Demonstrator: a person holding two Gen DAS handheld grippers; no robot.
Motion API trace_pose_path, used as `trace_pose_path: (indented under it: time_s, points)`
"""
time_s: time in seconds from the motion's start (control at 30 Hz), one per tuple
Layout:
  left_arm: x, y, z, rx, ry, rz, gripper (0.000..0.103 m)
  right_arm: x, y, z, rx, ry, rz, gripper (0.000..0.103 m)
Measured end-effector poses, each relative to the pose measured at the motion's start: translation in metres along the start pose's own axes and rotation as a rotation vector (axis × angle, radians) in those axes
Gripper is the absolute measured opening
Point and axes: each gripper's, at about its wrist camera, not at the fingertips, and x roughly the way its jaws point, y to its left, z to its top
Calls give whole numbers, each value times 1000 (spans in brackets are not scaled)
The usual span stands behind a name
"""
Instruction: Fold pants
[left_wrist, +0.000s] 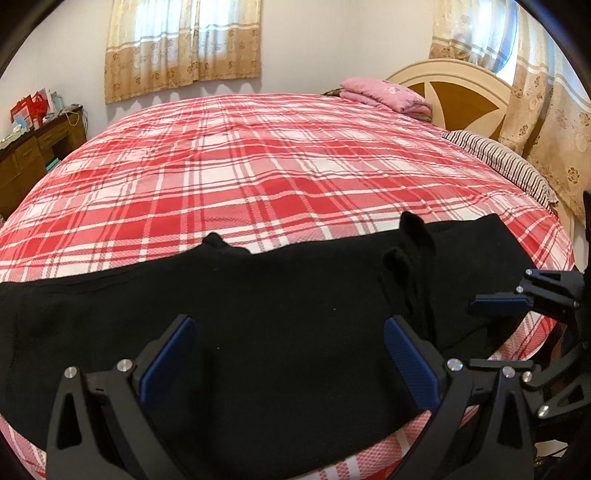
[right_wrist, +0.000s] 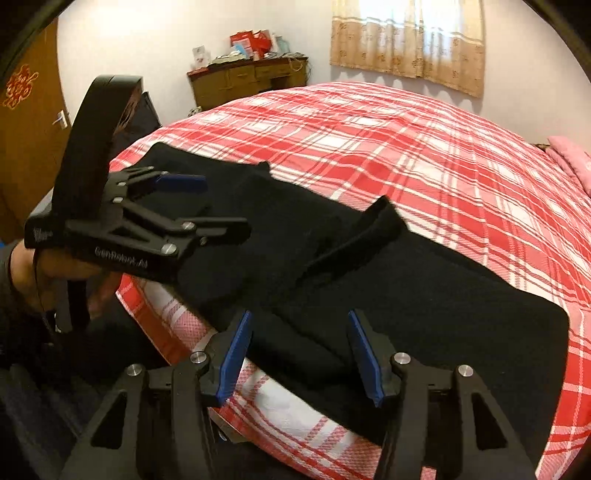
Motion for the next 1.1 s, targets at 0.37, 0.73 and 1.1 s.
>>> trace_pose_path:
  time_s: [0.37,0.73,1.1]
  points:
    - [1,6,-3,-36,7,-13,103,10,1,1,-63,-17,-83,4]
    - [1,10,-3,-53,9,-17,103,-47,8,7,-35,-137,-6,3]
    - [0,-10,5,-29,5,-138,103,-2,2,-18,-62,30,46,6]
